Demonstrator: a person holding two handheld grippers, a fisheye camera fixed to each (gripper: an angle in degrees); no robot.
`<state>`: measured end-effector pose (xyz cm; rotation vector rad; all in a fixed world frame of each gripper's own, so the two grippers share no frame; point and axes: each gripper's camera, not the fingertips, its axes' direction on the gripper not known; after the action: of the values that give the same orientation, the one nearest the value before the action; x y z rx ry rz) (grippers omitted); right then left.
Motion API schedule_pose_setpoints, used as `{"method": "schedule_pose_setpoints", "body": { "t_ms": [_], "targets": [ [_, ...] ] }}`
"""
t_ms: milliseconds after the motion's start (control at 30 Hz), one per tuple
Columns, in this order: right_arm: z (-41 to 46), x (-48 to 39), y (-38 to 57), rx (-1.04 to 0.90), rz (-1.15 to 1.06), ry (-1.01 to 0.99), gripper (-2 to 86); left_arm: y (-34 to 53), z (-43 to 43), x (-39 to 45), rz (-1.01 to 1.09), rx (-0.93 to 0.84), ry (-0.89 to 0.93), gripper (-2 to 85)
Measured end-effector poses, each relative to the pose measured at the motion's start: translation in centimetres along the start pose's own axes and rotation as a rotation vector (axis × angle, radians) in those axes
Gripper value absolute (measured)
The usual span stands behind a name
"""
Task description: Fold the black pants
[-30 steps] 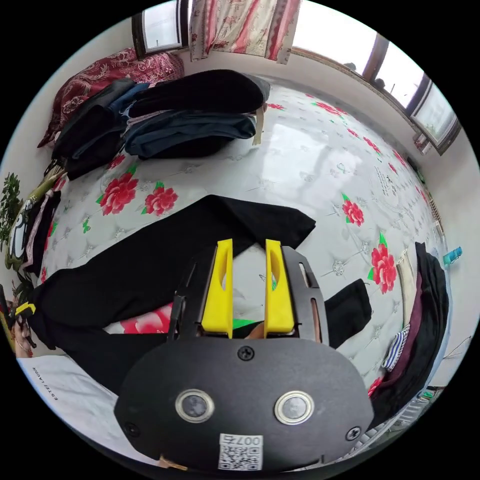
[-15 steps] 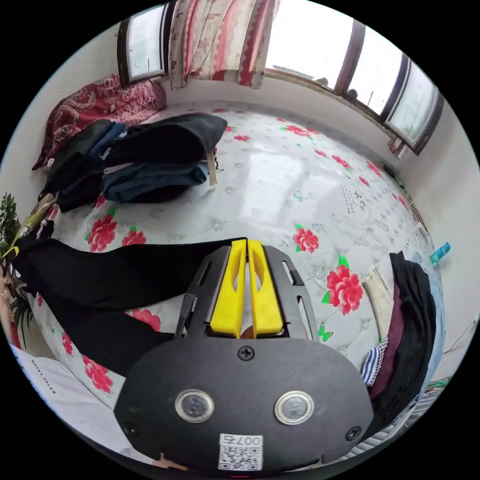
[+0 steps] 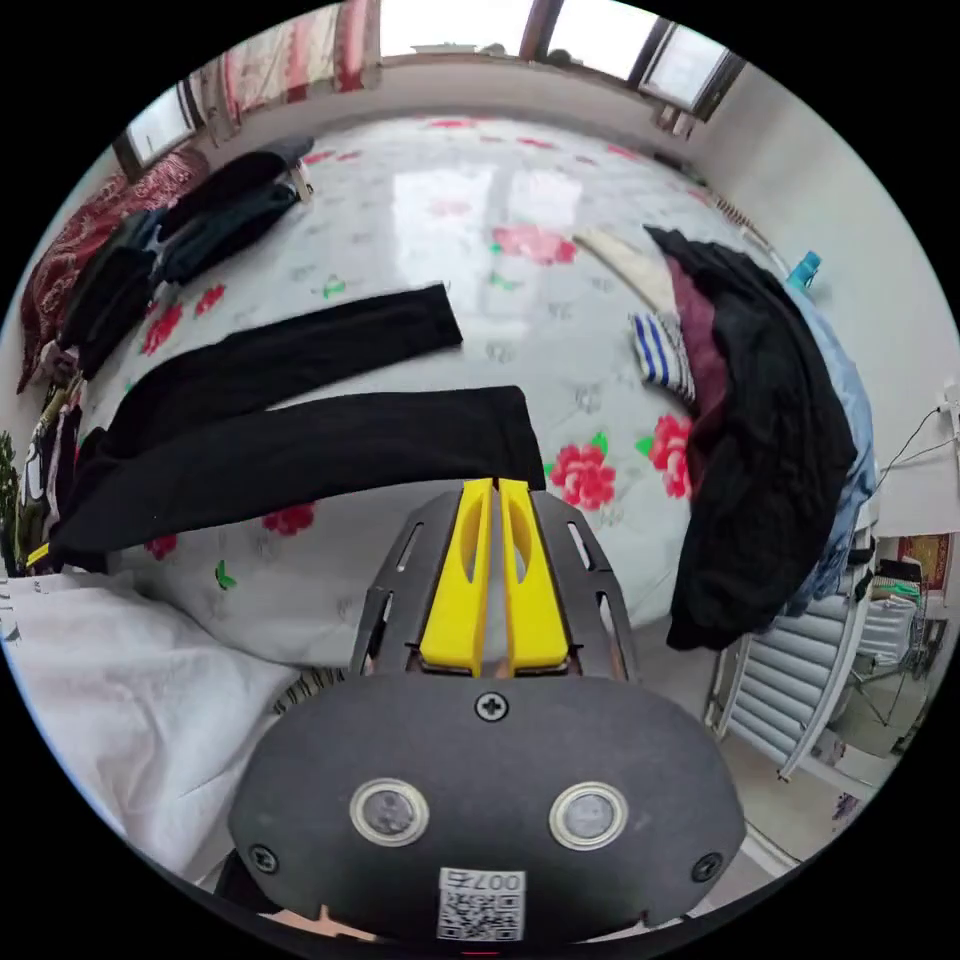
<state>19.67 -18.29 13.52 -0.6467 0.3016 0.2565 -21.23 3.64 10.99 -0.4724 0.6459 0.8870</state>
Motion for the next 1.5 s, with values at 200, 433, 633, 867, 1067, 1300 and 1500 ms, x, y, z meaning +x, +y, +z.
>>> {"method": "schedule_pose_setpoints", "body": {
  "t_ms": [200,433,633,867,1067,1300,1500],
  "targets": [
    [-2.4,-0.2,-0.1,0.155,-0.012,0.034,1.7,-0.4,-2.8,-0.2,-0.127,0.215,-0.100,3.2],
    [-5.2,-2.4,-12.7,0.339,-0.064,-0.179,5.6,-8.8,-2.9,-0.5,-0.258,0.258,-0.278,4.9],
    [-0.8,-5.3,-23.4,0.216,-0.132,-0.156,6.9,-16.9,0.4,-0.2,-0.294,0.156,-0.412,9.3],
    [1.7,-8.8,-26.4,0.116,-0.259,-0.120,2.4,-21.2,5.4,-3.6,-0.490,0.008,-0.504,10.8],
    [-9.9,-6.6,-23.5,0.580,-0.300,-0.207,0.3,-22.8,4.7,-2.1,-0.393,-0.013,-0.561,3.7],
    [-13.1,-3.2,-13.4,0.828,-0.321,0.001,0.2,-19.2,-0.3,1.5,-0.330,0.375,-0.446,3.4],
    [2.6,1.1,-10.1,0.222,-0.066,-0.085,0.1,-18.5,3.6,-1.8,-0.425,0.234,-0.394,3.9]
  ]
}}
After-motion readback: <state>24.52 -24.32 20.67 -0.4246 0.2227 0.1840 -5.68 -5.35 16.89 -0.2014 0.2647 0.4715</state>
